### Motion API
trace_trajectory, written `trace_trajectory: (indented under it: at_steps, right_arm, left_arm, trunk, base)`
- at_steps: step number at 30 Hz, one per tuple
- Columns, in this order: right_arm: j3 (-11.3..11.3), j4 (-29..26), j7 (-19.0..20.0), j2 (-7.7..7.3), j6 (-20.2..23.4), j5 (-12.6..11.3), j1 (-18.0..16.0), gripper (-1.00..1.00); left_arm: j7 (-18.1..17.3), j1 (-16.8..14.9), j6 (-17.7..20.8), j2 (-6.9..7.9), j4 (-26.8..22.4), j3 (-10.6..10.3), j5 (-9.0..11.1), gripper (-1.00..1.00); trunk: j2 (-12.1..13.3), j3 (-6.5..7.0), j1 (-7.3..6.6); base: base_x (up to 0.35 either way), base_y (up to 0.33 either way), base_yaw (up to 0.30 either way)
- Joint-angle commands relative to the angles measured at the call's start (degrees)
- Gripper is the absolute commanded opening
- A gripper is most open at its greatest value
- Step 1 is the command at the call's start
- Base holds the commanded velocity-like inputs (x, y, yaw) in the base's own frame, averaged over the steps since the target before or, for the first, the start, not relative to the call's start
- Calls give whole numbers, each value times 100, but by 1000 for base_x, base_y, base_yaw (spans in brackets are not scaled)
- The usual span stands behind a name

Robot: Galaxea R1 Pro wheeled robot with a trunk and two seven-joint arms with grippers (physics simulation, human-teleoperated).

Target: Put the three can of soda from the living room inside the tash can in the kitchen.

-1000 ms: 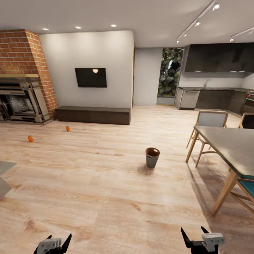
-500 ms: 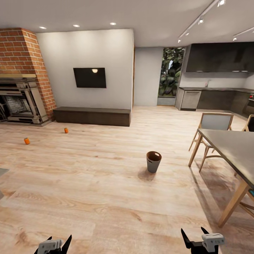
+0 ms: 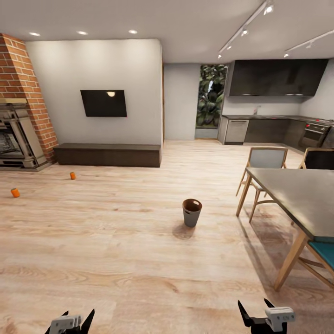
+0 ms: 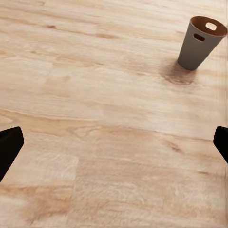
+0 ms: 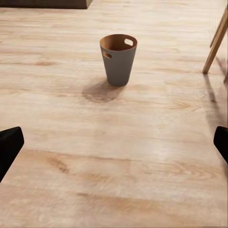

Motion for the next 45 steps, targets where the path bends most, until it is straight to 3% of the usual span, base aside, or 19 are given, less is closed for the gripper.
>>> trace_trajectory:
  at_steps: [1,16,29,45]
  right_arm:
    - [2,0,0,0,-1,1,0,100]
    - [37,0,0,0,-8,46,0,100]
    - [41,0,3,0,-8,53,0,100]
    - [18,0,0,0,-8,36,0,100]
  left_arm:
    - [-1,0,0,0,0,0,0,100]
    - [-5,0,0,0,0,0,3,100]
    - [-7,0,0,0,0,-9,0,100]
    - [-7,0,4,4,0,-16,0,100]
  trunk:
    - [0,2,0]
    - [0,9,0]
    - [0,9,0]
    - [0,9,0]
  base:
    - [1,0,-147]
    - [42,21,-35]
    - [267,158,0]
    - [320,19,0]
